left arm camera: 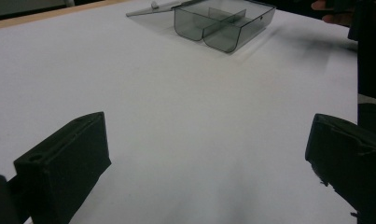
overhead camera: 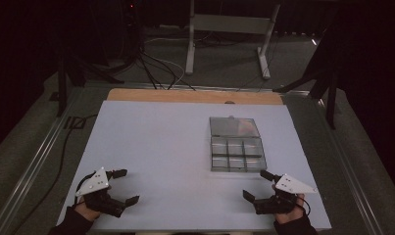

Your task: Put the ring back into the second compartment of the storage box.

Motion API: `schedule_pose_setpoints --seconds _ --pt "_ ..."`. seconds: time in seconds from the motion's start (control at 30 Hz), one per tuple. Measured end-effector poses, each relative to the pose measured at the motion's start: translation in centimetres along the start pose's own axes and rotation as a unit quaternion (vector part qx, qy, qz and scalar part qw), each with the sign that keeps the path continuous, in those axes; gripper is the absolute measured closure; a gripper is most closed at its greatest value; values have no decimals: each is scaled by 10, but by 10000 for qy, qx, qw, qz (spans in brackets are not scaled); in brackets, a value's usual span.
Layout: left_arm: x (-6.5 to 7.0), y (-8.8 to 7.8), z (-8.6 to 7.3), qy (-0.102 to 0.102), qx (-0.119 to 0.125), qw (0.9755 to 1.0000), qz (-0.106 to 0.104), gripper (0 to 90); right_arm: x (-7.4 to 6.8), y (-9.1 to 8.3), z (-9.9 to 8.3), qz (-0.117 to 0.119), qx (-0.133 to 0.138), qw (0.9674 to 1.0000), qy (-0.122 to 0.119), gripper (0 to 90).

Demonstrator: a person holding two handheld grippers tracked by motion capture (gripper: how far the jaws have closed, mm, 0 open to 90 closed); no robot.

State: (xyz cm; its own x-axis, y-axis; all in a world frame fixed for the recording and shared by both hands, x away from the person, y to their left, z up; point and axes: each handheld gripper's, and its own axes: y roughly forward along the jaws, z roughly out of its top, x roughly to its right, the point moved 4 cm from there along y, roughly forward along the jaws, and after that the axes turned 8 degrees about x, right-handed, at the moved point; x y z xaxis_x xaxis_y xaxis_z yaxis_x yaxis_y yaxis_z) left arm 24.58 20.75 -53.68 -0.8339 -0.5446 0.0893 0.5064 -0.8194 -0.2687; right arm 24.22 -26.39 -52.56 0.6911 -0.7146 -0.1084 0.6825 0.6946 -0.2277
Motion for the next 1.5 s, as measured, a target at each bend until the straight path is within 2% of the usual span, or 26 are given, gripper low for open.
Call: schedule_pose_setpoints --seconds 0.27,0.53,0.73,0.87,1.17,1.3,1.5 --pt "-1 -1 -1 29 -65 10000 -10 2 -2 -1 1 -16 -13 10000 -8 0" --pt "-1 1 -3 9 -198 9997 -175 2 -2 0 0 -34 -104 9999 -15 0" --pt "2 1 1 83 -231 9993 -265 2 -2 0 1 4 -21 10000 42 0" --pt "3 1 5 127 -265 9991 -316 2 -3 1 0 16 -80 10000 53 0" --pt "5 0 18 164 -240 9989 -372 2 -3 0 1 57 -12 9999 96 0" --pt "4 -1 25 207 -156 9990 -353 2 -4 1 1 79 1 9999 132 0" --pt "-1 -5 34 160 -12 9995 -287 2 -4 0 2 94 20 9999 138 0"
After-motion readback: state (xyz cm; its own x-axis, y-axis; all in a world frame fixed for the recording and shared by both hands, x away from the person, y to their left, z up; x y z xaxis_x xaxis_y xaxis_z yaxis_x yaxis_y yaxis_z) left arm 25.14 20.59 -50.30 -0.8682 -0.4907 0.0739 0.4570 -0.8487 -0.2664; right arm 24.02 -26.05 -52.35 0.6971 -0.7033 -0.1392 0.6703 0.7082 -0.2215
